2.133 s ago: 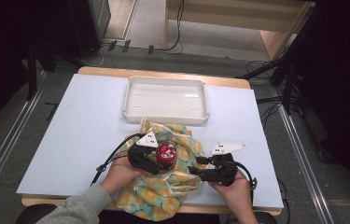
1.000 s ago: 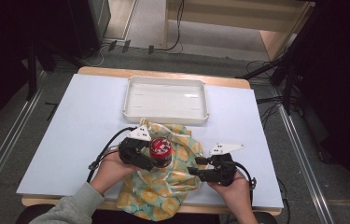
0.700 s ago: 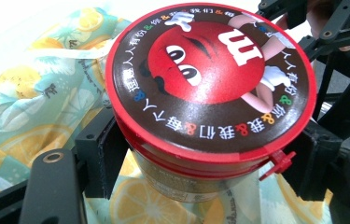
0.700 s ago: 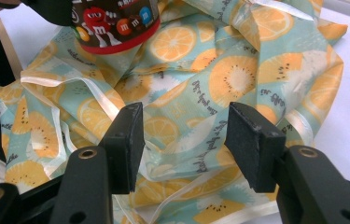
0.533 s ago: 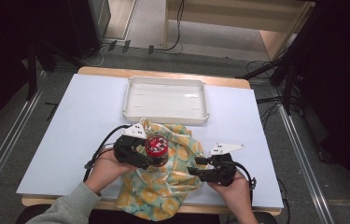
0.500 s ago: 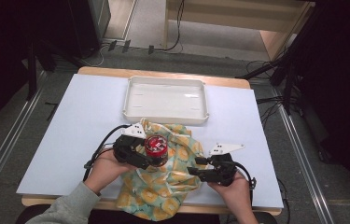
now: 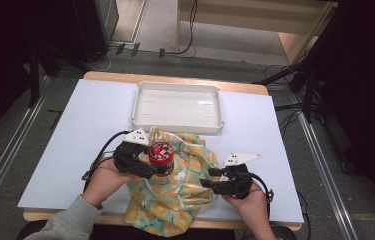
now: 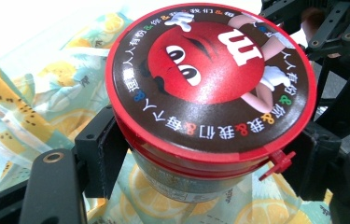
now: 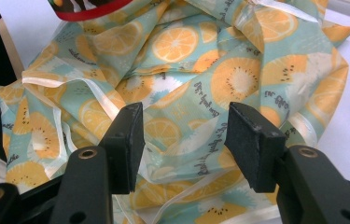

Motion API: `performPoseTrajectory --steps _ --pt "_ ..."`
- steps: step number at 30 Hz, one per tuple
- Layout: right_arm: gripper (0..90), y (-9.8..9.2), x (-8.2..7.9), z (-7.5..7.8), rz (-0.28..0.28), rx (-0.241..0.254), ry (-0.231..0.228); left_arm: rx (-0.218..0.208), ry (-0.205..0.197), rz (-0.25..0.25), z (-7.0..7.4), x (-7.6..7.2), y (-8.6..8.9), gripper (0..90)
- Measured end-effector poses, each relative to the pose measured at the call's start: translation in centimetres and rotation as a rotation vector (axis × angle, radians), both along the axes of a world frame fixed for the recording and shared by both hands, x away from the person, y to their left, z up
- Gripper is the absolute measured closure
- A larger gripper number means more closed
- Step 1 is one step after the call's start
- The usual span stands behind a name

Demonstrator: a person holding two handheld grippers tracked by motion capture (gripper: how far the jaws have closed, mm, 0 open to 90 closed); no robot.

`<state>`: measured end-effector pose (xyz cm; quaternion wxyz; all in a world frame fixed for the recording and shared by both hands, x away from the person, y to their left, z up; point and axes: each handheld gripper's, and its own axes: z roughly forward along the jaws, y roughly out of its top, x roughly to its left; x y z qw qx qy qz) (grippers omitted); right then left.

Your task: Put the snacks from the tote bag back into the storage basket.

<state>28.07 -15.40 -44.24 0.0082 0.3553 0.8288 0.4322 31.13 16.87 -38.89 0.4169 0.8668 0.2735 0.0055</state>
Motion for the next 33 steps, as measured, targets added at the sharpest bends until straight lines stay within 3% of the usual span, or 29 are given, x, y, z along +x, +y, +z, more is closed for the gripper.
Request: performPoseTrajectory --steps 20,33 --pt "47.8 0.2 0.1 0.0 0.008 0.001 -0.001 0.002 -0.006 0.041 1.6 0.4 1.9 26.0" --pt "47.8 0.2 0.1 0.0 0.013 0.004 -0.006 0.002 -0.007 0.078 2.5 1.8 3.2 26.0"
